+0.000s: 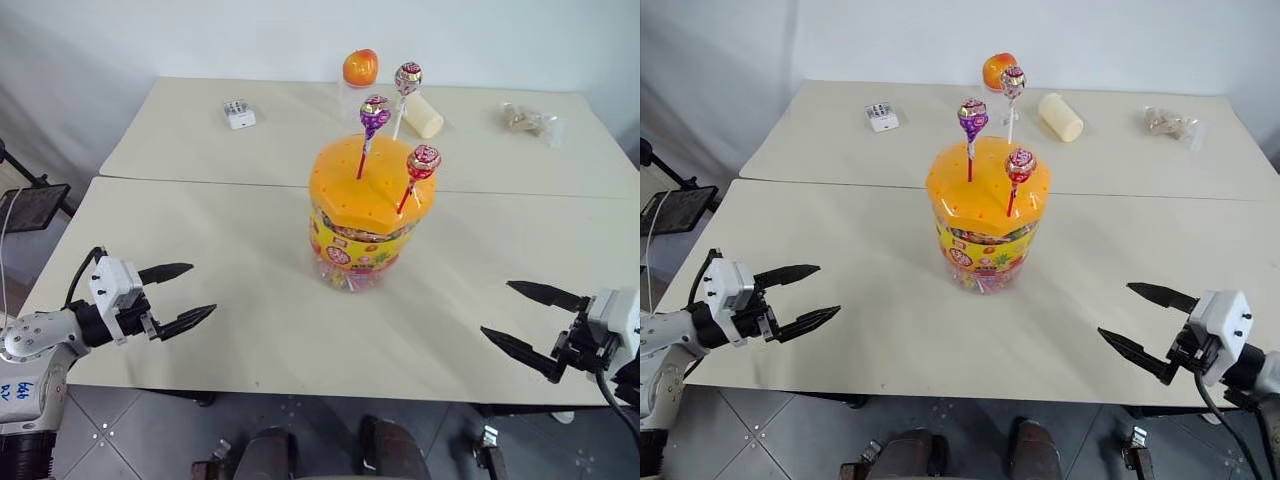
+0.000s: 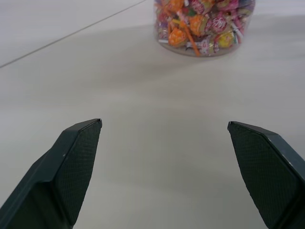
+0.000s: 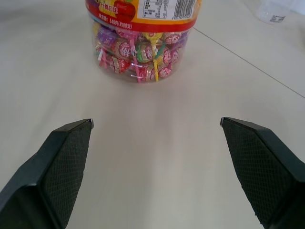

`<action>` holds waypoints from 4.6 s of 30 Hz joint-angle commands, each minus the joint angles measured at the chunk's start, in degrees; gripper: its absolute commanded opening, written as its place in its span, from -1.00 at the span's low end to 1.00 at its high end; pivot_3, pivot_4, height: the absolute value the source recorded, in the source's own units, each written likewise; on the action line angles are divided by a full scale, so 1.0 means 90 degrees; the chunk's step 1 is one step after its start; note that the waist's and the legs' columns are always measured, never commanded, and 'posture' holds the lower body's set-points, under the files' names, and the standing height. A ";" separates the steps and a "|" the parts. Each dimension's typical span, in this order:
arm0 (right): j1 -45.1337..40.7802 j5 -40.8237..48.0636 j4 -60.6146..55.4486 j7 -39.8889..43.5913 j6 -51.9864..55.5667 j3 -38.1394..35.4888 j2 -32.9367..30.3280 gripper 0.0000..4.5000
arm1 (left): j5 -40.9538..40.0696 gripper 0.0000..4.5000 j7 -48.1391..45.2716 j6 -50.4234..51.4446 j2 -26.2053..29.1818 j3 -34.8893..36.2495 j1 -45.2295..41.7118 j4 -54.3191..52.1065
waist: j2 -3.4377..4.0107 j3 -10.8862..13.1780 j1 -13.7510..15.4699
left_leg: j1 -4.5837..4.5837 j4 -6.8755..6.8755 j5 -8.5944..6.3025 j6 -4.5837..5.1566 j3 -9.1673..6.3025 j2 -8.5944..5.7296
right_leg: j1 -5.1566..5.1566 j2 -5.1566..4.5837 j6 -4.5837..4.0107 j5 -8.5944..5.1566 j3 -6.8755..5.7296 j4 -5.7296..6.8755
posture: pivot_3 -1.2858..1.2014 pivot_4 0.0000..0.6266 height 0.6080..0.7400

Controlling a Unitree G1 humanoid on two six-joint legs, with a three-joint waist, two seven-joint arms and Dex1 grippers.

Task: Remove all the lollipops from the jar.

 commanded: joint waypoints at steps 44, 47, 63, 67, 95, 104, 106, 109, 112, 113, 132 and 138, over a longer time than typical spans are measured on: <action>-0.0108 0.2805 -0.4265 -0.2846 -0.0457 -0.0416 0.1659 1.00 | -0.0185 -0.12 -0.1535 0.1771 -0.2557 -0.2441 -0.7545 0.3087 | -0.0025 0.0005 0.0036 | -0.0037 0.0078 -0.0016 0.0015 -0.0016 -0.0004 | 0.0006 0.0012 0.0011 0.0006 -0.0001 0.0006 | 0.03 -0.52 1.00; -0.0098 0.2829 -0.4271 -0.2895 -0.0442 -0.0418 0.1631 1.00 | -0.0142 -0.49 -0.1518 0.1743 -0.2617 -0.2389 -0.7580 0.3084 | -0.0025 0.0005 0.0025 | -0.0037 0.0078 -0.0016 0.0016 -0.0016 -0.0003 | 0.0006 0.0012 0.0011 0.0006 -0.0002 0.0006 | 0.03 -0.52 1.00; -0.0539 0.2602 -0.3803 -0.2178 -0.0207 0.0199 0.1076 1.00 | -0.0806 -0.99 0.0455 0.2253 -0.1837 -0.0377 -0.7328 0.3542 | -0.0025 0.0005 -0.0010 | -0.0030 0.0077 -0.0016 0.0015 -0.0020 0.0001 | 0.0006 0.0012 0.0012 0.0006 -0.0002 0.0015 | 0.03 -0.52 1.00; -0.0487 0.2260 -0.3557 -0.0916 -0.0156 0.0584 0.0463 1.00 | 0.0593 -0.99 0.1867 0.2877 -0.0297 -0.0705 -0.5995 0.3274 | -0.0025 0.0005 -0.0024 | -0.0021 0.0073 -0.0018 0.0013 -0.0009 -0.0001 | 0.0006 0.0012 0.0012 0.0006 0.0006 0.0016 | 0.03 -0.52 1.00; -0.1738 0.2594 -0.2000 -0.1328 0.1107 0.0562 0.0300 1.00 | -0.0382 0.92 -0.0410 0.1720 0.1213 0.0753 -0.1564 0.1260 | -0.0067 0.0024 0.0032 | -0.0019 0.0091 -0.0057 -0.0022 0.0021 0.0064 | -0.0014 0.0086 -0.0002 -0.0001 0.0070 0.0017 | 0.03 -0.52 1.00; -0.3666 0.2462 -0.1811 -0.2722 0.2200 0.1654 0.0431 1.00 | -0.3419 0.99 0.0524 0.3249 -0.0685 0.0507 -0.3065 -0.1088 | -0.0065 0.0018 -0.0002 | -0.0017 0.0113 -0.0061 -0.0024 0.0010 0.0068 | -0.0015 0.0086 0.0005 0.0004 0.0089 0.0039 | 0.03 -0.52 1.00; -0.3957 0.2266 -0.1803 -0.2674 0.2347 0.2024 0.0444 1.00 | -0.3277 0.99 0.0373 0.2954 -0.0997 0.0291 -0.2782 -0.1381 | -0.0054 0.0013 -0.0085 | -0.0005 0.0092 -0.0061 -0.0023 0.0010 0.0065 | -0.0018 0.0090 0.0005 0.0004 0.0102 0.0037 | 0.03 -0.52 1.00; -0.4224 0.2334 -0.1813 -0.2651 0.2512 0.2200 0.0510 1.00 | -0.3447 0.99 0.0420 0.2948 -0.1175 0.0234 -0.2707 -0.1574 | -0.0055 0.0015 -0.0144 | -0.0013 0.0090 -0.0061 -0.0024 0.0041 0.0071 | -0.0031 0.0102 0.0004 0.0004 0.0102 0.0035 | 0.03 -0.52 1.00; -0.4371 0.2407 -0.1780 -0.2598 0.2598 0.2217 0.0566 0.92 | -0.3615 1.00 0.0430 0.3023 -0.1127 0.0286 -0.2719 -0.1608 | -0.0056 0.0015 -0.0141 | -0.0021 0.0100 -0.0061 -0.0024 0.0047 0.0072 | -0.0038 0.0102 0.0004 0.0004 0.0110 0.0034 | 0.03 -0.52 1.00; -0.4402 0.2383 -0.1765 -0.2583 0.2616 0.2235 0.0578 0.82 | -0.3634 1.00 0.0436 0.3016 -0.1111 0.0296 -0.2717 -0.1601 | -0.0056 0.0015 -0.0130 | -0.0020 0.0100 -0.0061 -0.0024 0.0051 0.0073 | -0.0038 0.0102 0.0004 0.0004 0.0116 0.0033 | 0.03 -0.52 1.00; -0.5185 0.3348 -0.0983 -0.2330 0.2553 0.1395 0.1107 -0.99 | -0.3764 1.00 0.0245 0.2903 -0.1164 0.0024 -0.2674 -0.1638 | -0.0056 0.0015 -0.0136 | -0.0023 0.0094 -0.0061 -0.0024 0.0069 0.0073 | -0.0054 0.0106 0.0004 0.0004 0.0129 0.0030 | 0.03 -0.52 1.00; -0.4898 0.3752 -0.0469 -0.2386 0.3234 0.0200 -0.0041 -0.99 | -0.3685 1.00 0.0045 0.2811 -0.1133 -0.0261 -0.2844 -0.1761 | -0.0056 0.0015 -0.0043 | -0.0027 0.0092 -0.0062 -0.0022 0.0069 0.0073 | -0.0058 0.0106 0.0004 0.0004 0.0131 0.0027 | 0.03 -0.52 1.00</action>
